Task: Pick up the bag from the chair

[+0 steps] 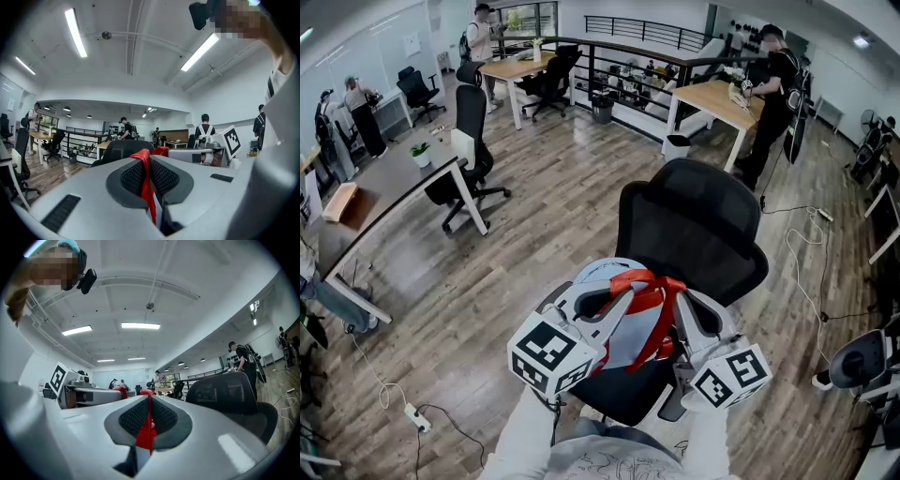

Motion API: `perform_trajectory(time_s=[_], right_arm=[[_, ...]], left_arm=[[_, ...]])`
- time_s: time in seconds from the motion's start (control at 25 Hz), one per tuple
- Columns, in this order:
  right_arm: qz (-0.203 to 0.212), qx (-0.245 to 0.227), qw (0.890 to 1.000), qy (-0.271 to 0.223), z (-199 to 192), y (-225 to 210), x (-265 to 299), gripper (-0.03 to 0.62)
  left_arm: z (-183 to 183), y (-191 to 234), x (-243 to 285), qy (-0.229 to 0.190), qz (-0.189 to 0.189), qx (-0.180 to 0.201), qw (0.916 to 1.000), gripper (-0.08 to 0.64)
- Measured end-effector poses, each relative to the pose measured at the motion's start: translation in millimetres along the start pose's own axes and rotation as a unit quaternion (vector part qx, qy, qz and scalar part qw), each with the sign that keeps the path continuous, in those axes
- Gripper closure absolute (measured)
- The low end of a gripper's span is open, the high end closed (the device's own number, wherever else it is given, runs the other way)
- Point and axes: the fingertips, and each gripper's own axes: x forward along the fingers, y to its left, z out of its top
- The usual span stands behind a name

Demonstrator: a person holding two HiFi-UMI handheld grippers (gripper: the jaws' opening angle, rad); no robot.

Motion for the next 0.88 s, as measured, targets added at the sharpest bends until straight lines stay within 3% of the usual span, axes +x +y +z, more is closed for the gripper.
perform_trajectory(time_s=[0.88], right_arm=[[0.008,0.001,1.000,0.014,-9,9,0,0.569]], left_arm=[[-10,-1,-9,-0.002,0.001,-0.010,0.9999,0.543]])
